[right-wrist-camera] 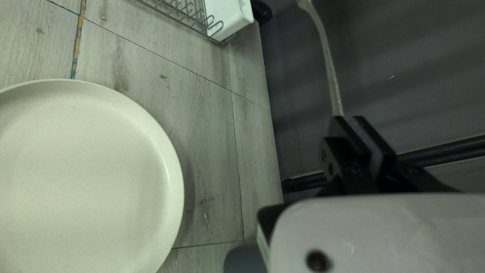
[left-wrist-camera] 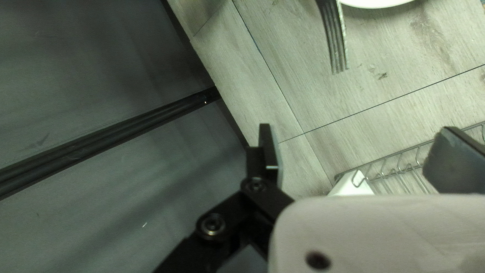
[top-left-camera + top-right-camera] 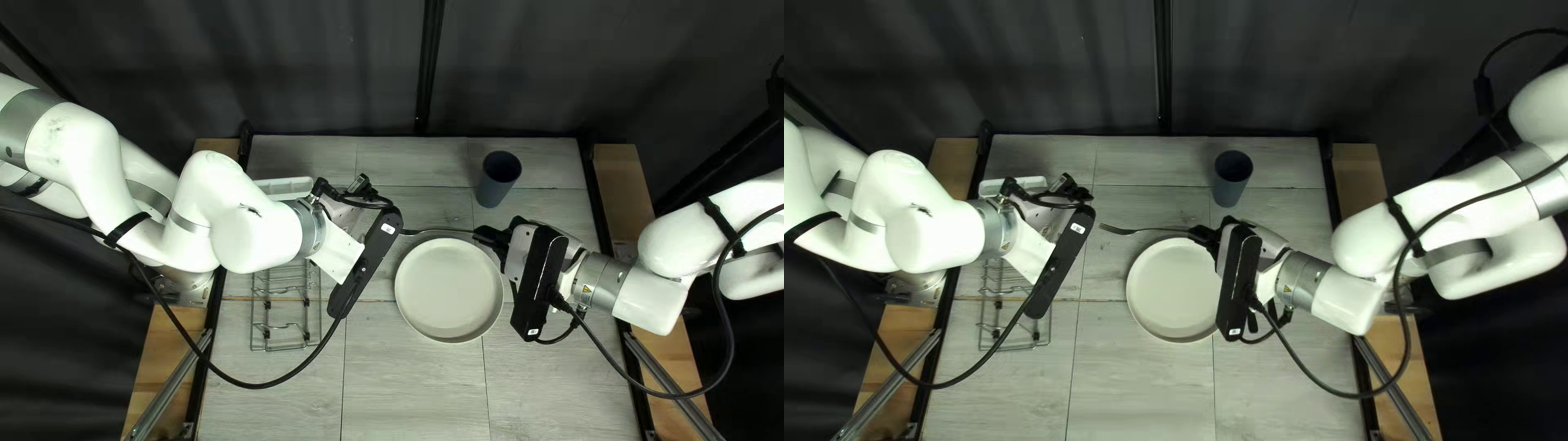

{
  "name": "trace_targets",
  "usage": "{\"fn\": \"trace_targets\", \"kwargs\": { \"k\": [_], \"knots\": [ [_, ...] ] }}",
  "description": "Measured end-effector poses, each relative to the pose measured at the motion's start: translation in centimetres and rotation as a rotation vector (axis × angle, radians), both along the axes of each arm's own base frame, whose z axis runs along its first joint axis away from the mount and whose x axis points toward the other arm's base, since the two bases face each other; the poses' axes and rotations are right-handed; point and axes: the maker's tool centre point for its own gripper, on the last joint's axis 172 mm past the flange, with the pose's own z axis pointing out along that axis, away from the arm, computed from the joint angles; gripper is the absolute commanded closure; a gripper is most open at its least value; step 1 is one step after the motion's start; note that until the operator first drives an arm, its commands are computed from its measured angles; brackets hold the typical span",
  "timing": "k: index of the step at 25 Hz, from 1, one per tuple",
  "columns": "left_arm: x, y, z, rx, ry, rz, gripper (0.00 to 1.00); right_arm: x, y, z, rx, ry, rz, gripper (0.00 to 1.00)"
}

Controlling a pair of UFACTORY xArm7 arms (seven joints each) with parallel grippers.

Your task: Pick up and place plate onto table. Place down one fork to the left of the plate. Place spoon and knife to the right of the plate. Place cup above the knife and spoon

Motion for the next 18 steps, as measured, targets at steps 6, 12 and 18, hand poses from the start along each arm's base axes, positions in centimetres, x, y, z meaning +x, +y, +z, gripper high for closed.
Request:
{"fn": "trace_targets", "kwargs": {
  "k": [6, 12, 18],
  "knots": [
    [0.0, 0.0, 0.0, 0.000, 0.000, 0.000, 0.00, -0.4, 0.9, 0.2, -0.072, 0.019, 0.038, 1.00],
    [0.0, 0.0, 0.0, 0.000, 0.000, 0.000, 0.00, 0.1, 1.1, 0.8, -0.162, -0.007, -0.006, 1.00],
    [0.0, 0.0, 0.0, 0.000, 0.000, 0.000, 0.00, 0.0, 1.0, 1.3, -0.231, -0.024, -0.048, 1.00]
  ]
}}
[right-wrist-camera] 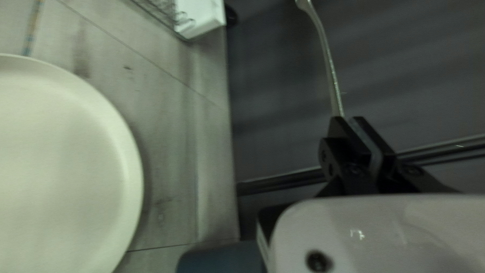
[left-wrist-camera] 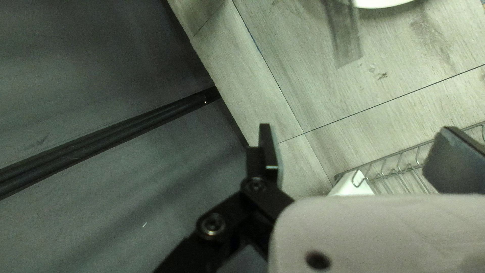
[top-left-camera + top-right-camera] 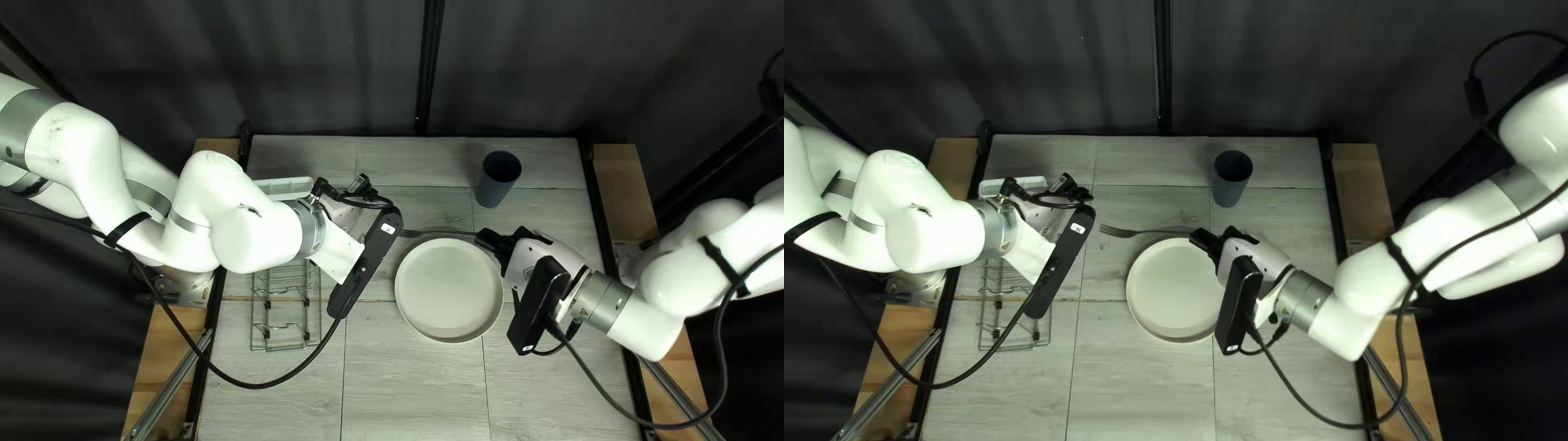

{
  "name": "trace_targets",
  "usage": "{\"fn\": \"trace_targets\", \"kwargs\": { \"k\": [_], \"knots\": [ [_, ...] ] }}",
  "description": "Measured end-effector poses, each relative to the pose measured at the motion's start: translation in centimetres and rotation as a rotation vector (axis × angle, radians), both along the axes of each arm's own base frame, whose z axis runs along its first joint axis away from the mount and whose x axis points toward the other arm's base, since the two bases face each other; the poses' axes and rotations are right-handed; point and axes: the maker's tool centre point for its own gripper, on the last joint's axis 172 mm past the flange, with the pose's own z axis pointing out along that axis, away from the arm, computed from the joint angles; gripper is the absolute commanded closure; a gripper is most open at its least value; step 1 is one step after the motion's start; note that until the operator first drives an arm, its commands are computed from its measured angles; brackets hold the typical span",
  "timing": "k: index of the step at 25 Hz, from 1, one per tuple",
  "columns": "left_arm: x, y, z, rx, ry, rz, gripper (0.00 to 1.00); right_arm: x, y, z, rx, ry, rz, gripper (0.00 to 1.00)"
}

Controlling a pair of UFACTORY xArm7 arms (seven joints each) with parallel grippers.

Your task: Pick up and place plate onto table. Place down one fork to the left of the plate. Place spoon and knife to the right of the plate. Place cup above the knife and spoon

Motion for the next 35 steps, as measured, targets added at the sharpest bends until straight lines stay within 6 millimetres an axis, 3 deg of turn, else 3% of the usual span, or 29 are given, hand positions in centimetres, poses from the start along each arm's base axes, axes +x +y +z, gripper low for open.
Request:
{"fn": "trace_targets", "kwargs": {
  "k": [35],
  "knots": [
    [0.0, 0.0, 0.0, 0.000, 0.000, 0.000, 0.00, -0.6, 0.8, -1.1, -0.216, 0.028, 0.003, 1.00]
  ]
}}
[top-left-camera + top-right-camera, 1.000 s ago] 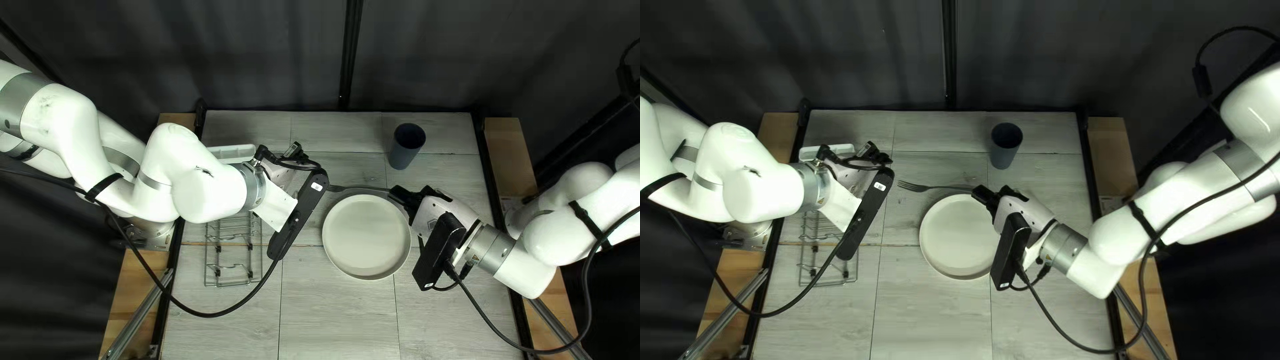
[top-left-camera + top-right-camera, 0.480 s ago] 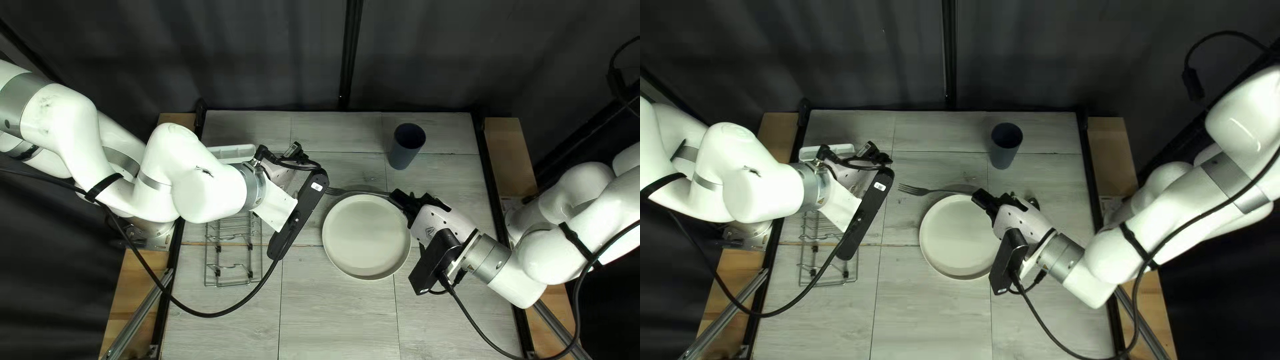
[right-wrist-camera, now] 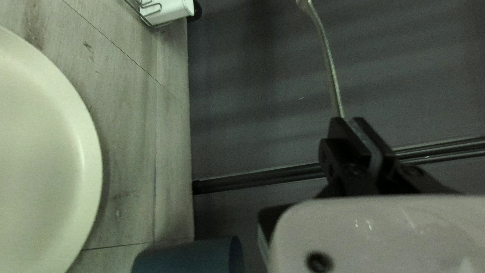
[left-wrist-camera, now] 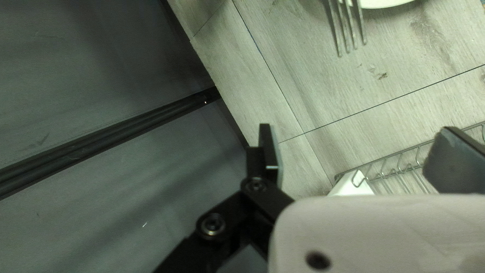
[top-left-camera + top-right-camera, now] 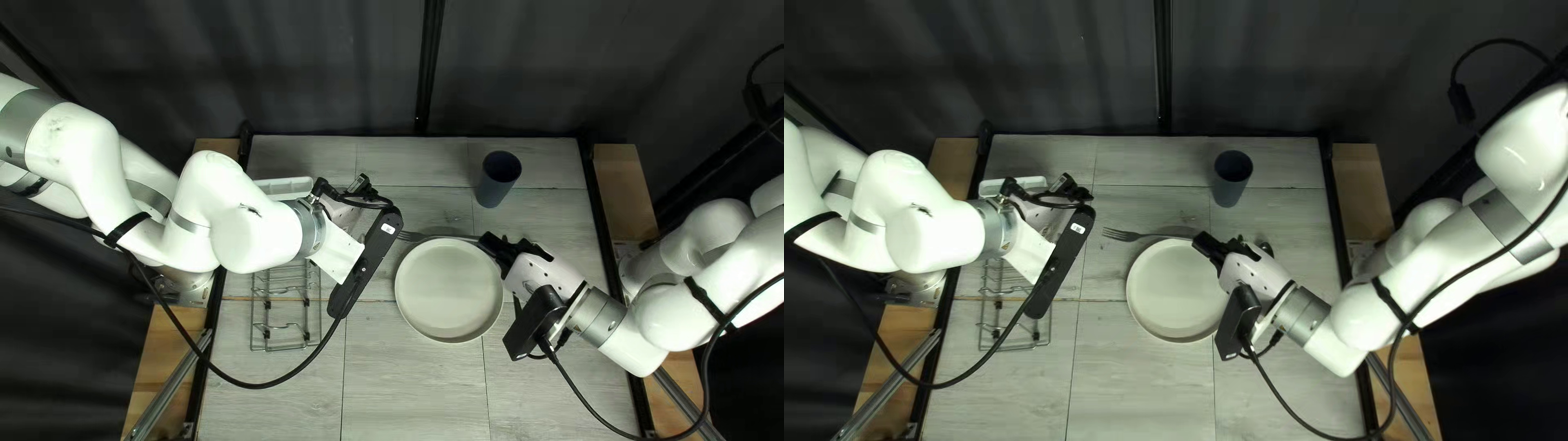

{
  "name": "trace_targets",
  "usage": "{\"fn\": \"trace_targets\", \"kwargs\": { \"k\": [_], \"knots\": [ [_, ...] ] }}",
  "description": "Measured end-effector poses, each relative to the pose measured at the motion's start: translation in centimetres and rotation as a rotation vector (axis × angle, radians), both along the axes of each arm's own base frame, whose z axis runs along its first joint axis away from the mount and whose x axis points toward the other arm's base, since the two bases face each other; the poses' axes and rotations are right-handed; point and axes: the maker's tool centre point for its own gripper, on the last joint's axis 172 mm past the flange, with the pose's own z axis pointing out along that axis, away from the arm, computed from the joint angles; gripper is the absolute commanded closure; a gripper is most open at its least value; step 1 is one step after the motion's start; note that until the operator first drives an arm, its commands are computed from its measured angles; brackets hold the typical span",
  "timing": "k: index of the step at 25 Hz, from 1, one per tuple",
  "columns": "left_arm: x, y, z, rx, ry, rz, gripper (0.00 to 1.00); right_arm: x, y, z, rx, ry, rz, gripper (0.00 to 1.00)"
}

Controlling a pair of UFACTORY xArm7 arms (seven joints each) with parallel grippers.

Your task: Pick up and place plate onto table. Place down one fork to the left of the plate. Place spoon and knife to the right of the plate. Place cup above the knife and spoon

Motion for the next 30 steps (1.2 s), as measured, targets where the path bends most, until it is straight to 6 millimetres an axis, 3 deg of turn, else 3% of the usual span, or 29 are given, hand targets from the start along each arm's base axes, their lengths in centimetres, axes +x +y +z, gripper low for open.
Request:
{"fn": "trace_targets", "kwargs": {
  "k": [7, 17, 24, 30],
  "knots": [
    [0.0, 0.0, 0.0, 0.000, 0.000, 0.000, 0.00, 0.7, 0.4, -0.2, -0.096, -0.004, -0.026, 1.00],
    [0.1, 0.1, 0.1, -0.013, 0.004, 0.015, 0.00, 0.7, 0.5, -0.2, -0.101, -0.004, -0.026, 1.00],
    [2.5, -1.5, 3.8, -0.219, 0.020, 0.155, 0.00, 0.7, 0.5, -0.2, -0.101, -0.004, -0.026, 1.00],
    [2.8, -2.1, 4.4, -0.260, 0.022, 0.178, 0.00, 0.7, 0.5, -0.2, -0.101, -0.004, -0.026, 1.00]
  ]
}}
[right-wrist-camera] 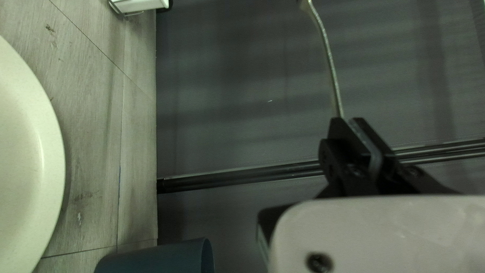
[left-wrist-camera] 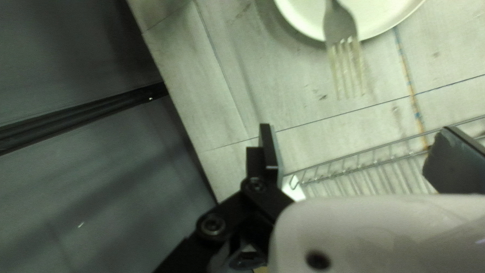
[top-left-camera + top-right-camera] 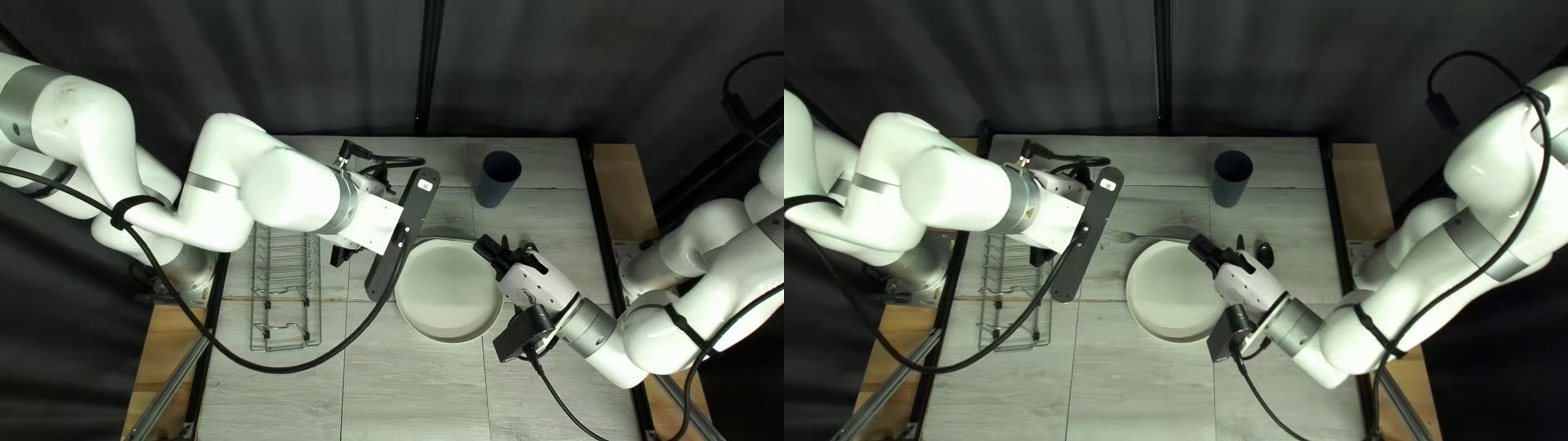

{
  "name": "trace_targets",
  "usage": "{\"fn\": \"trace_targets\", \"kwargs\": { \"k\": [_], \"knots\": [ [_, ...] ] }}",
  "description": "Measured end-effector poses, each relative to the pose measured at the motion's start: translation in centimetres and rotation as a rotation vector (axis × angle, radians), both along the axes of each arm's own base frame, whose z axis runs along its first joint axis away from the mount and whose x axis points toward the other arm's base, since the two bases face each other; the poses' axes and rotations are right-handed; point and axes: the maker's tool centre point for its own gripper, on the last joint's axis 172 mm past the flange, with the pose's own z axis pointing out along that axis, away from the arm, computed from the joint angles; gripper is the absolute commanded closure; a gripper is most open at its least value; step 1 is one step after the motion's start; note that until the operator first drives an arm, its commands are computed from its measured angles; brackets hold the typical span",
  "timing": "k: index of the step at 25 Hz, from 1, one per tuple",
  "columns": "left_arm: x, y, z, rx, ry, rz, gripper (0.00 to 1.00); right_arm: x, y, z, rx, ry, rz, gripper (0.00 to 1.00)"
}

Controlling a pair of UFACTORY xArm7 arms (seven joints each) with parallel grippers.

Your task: Pick up and place plate onto table. Place down one fork to the left of the plate. Place spoon and knife to the right of the plate. Place cup above the knife and spoon

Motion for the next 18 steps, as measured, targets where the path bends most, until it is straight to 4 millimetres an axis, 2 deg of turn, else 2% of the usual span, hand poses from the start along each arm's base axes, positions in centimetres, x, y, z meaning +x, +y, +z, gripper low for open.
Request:
{"fn": "trace_targets", "kwargs": {
  "k": [13, 18],
  "knots": [
    [0.00, -0.03, -0.05, -0.007, 0.001, 0.005, 0.00, 0.00, 0.00, 0.00, 0.000, 0.000, 0.000, 1.00],
    [0.60, -0.77, -0.03, -0.145, 0.016, 0.098, 0.00, 0.00, 0.00, 0.00, 0.000, 0.000, 0.000, 1.00]
  ]
}}
